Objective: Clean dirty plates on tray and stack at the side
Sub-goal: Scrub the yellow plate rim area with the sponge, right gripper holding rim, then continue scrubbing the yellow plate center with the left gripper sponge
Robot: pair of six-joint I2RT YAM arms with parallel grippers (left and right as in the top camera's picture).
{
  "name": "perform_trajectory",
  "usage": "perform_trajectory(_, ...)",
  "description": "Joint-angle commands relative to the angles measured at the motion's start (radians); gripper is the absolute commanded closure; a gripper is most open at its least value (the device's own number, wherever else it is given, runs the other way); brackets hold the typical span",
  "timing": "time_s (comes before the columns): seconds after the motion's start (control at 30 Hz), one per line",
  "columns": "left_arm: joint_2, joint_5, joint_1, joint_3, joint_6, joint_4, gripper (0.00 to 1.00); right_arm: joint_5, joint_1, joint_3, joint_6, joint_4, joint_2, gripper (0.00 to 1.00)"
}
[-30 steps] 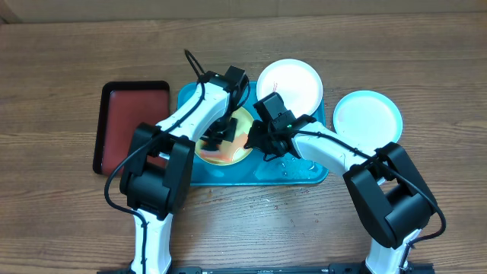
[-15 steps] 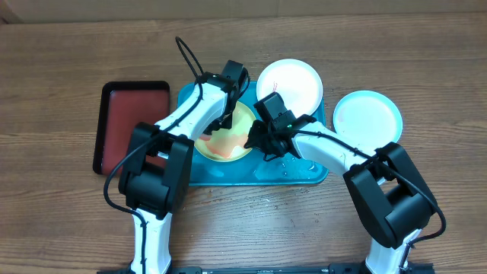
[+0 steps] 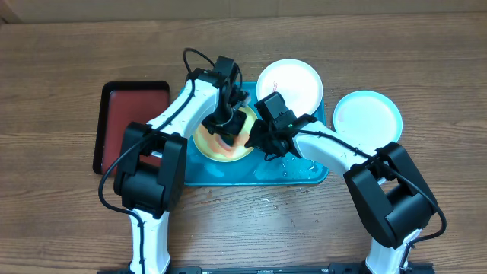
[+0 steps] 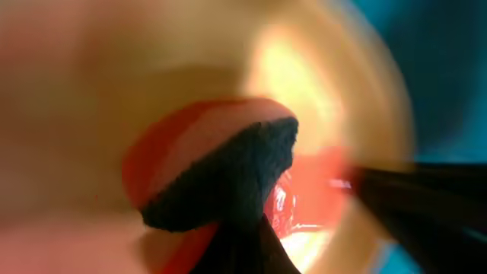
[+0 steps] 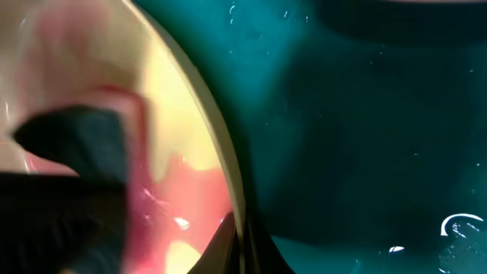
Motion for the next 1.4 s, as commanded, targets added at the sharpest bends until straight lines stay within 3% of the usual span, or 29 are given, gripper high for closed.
perform_trajectory(0.0, 0.024, 0.270, -0.024, -0.016, 0.029, 0.032, 0.96, -0.029, 0.005, -0.008, -0.029, -0.003, 0.018, 0.96)
perform_trajectory(0.17, 0.024, 0.108, -0.021, -0.016, -0.130, 0.151, 0.96, -0.029, 0.005, -0.008, -0.029, -0.006, 0.018, 0.96)
perform_trajectory(0.4, 0.024, -0.317, -0.014, -0.016, -0.449, 0.205, 0.96, -0.029, 0.005, -0.008, -0.029, -0.010, 0.018, 0.96)
perform_trajectory(0.53, 0.024, -0.430, -0.002, -0.011, -0.639, 0.155, 0.96, -0.029, 0.005, -0.008, -0.033, -0.010, 0.018, 0.96)
perform_trajectory(0.7, 0.024, -0.471, 0.002, -0.006, -0.706, 0.094, 0.96, -0.029, 0.005, -0.008, -0.040, -0.010, 0.018, 0.96)
perform_trajectory(1.0, 0.024, -0.462, 0.002, 0.000, -0.701, -0.160, 0.96, -0.032, 0.005, -0.008, -0.040, -0.009, 0.018, 0.96)
perform_trajectory(1.07, 0.024, -0.422, 0.002, 0.000, -0.653, -0.195, 0.96, -0.032, 0.005, -0.008, -0.040, -0.005, 0.018, 0.96)
perform_trajectory(1.37, 0.024, 0.112, 0.000, 0.000, -0.014, -0.167, 0.96, -0.033, 0.005, -0.008, -0.040, -0.004, 0.018, 0.96)
